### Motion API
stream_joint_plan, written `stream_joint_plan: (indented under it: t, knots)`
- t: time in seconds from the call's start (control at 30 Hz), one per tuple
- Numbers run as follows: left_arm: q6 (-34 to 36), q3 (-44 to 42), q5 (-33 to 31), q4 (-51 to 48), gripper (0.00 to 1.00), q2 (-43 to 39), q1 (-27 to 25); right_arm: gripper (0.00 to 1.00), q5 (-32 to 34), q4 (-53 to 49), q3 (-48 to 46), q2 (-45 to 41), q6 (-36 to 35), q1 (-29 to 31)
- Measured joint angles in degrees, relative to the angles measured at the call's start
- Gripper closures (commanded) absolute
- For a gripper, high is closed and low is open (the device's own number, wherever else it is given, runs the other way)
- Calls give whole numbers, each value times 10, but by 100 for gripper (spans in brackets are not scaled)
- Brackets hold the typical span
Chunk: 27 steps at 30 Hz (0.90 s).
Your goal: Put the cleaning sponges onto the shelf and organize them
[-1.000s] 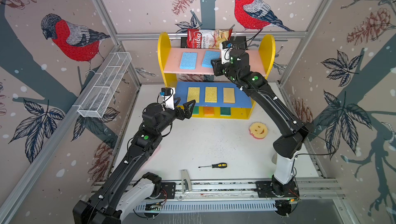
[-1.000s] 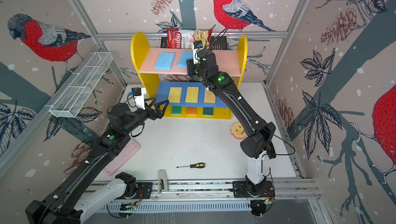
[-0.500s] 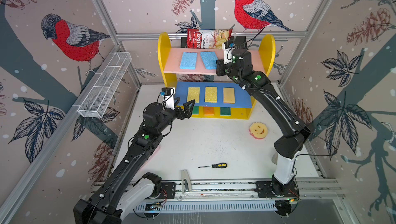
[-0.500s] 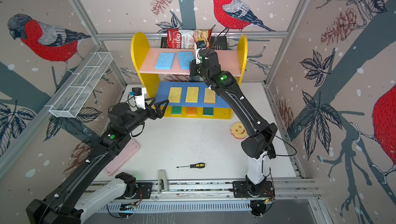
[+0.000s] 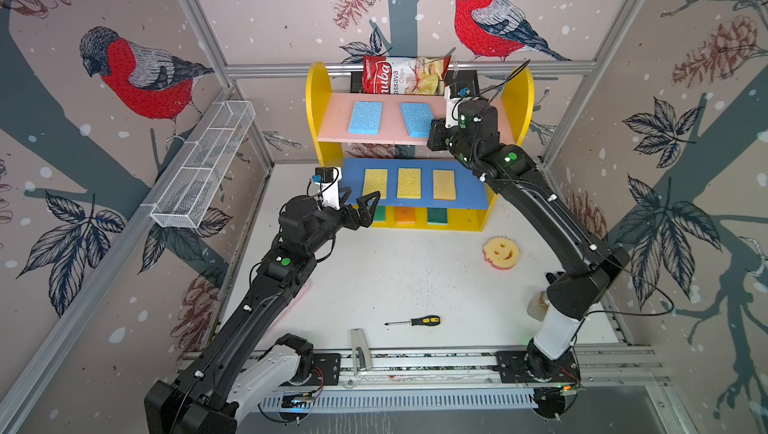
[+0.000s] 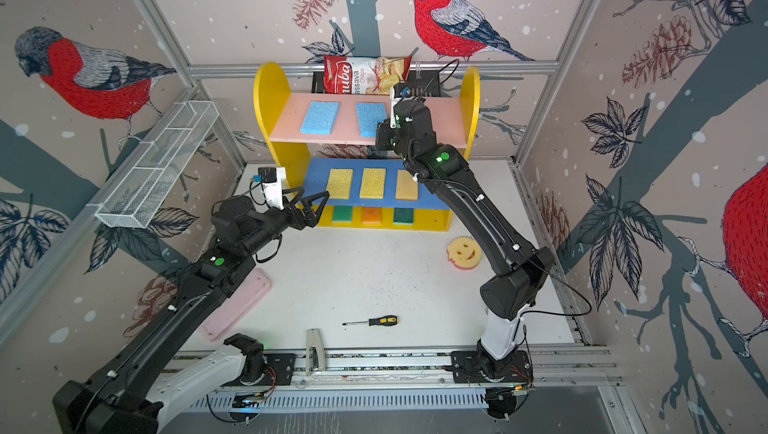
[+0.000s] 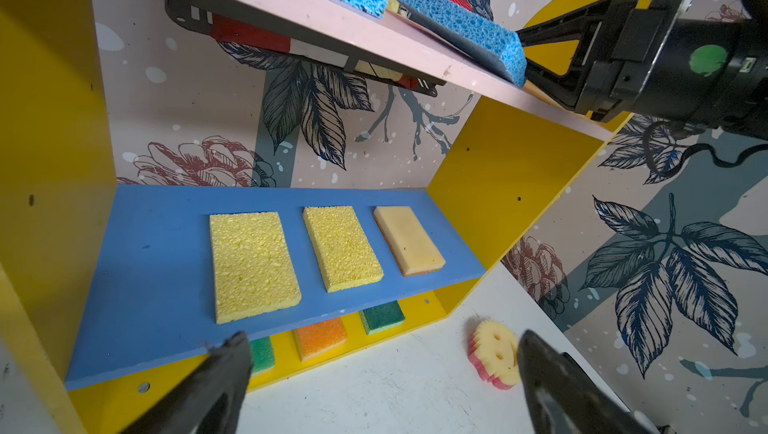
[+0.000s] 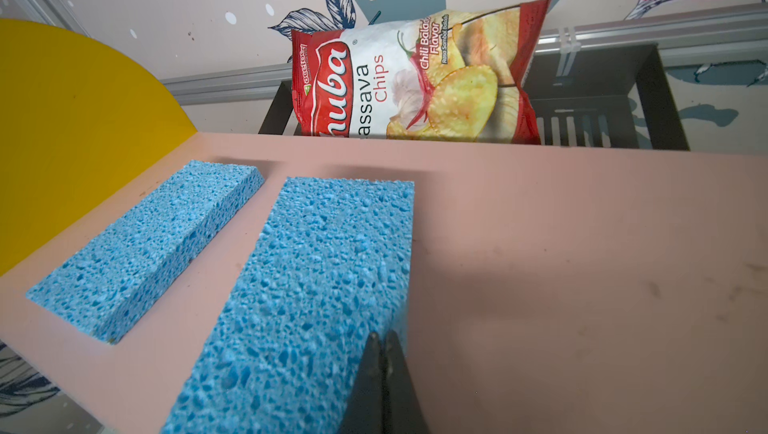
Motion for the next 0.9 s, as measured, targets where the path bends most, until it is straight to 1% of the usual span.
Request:
stream_joint_plan:
  t: [0.07,0.13,0.2,0.23,0.4,0.47,0.63,0.73,0.9]
  knots:
    - [0,1,0,0,2,0,0,88,8,3,0,1,5,4]
    - [0,2,0,0,2,0,0,72,20,6,2,4,13,11]
    - [0,3,0,0,2,0,0,61,22,7,8,9,13,19]
    - [0,4,0,-1,2,0,0,57,23,7,10,10,13,22]
    - [0,4,0,-3,2,-4,0,49,26,13,11,12,13,27]
    - [0,4,0,-3,2,-5,0,49,27,15,11,12,13,26]
    - [0,4,0,-5,2,-6,0,76,27,16,18,21,12,22]
    - [0,4,0,-5,2,-9,0,82,21,15,29,30,12,18]
    - [0,4,-4,-9,2,-14,0,84,12,12,38,37,12,9]
